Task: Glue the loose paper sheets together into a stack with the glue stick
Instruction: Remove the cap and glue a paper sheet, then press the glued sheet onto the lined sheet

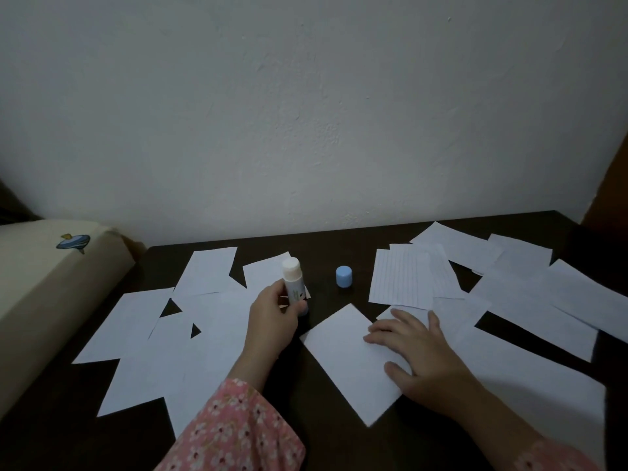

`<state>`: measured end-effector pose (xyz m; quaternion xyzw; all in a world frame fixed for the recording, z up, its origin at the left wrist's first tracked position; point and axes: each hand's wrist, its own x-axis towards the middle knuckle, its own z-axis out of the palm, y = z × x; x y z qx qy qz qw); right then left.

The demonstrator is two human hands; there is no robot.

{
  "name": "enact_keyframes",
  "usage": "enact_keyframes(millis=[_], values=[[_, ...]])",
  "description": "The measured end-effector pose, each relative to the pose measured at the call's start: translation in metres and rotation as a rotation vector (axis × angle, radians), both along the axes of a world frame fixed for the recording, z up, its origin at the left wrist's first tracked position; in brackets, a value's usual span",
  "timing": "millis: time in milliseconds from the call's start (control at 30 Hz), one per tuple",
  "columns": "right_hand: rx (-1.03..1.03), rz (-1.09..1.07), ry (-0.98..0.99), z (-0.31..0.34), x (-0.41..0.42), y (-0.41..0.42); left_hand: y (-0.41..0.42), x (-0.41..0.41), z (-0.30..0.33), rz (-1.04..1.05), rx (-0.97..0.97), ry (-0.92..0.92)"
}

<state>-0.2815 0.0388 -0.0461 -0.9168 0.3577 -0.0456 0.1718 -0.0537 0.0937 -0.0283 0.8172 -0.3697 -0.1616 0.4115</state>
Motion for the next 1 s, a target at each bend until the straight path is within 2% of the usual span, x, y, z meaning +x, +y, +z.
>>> enact_keyframes(millis=[133,333,433,500,567,667,833,1000], values=[[0.029,0.059,0.011,0.0,0.001,-0.001,-0.003,0.004,-0.003,-0.035,0.0,0.012],[0.065,0.101,-0.1,0.0,-0.002,0.0,0.006,0.009,-0.011,-0.013,-0.08,-0.001],[0.008,0.094,-0.143,0.003,-0.001,0.001,0.021,0.003,-0.006,0.086,-0.214,-0.14],[-0.047,0.031,-0.217,0.008,-0.001,0.0,0.03,-0.005,-0.002,-0.026,-0.278,-0.296],[-0.071,-0.06,-0.287,0.012,-0.002,-0.004,0.036,-0.013,0.002,-0.306,-0.222,-0.386],[-0.076,-0.235,-0.307,0.015,-0.002,-0.016,0.037,-0.021,-0.003,-0.629,0.032,-0.382],[-0.104,-0.442,-0.28,0.014,0.017,-0.048,0.032,-0.024,-0.007,-0.725,0.228,-0.438],[-0.11,-0.596,-0.013,0.005,0.033,-0.064,0.033,-0.023,-0.007,-0.662,0.28,-0.458]])
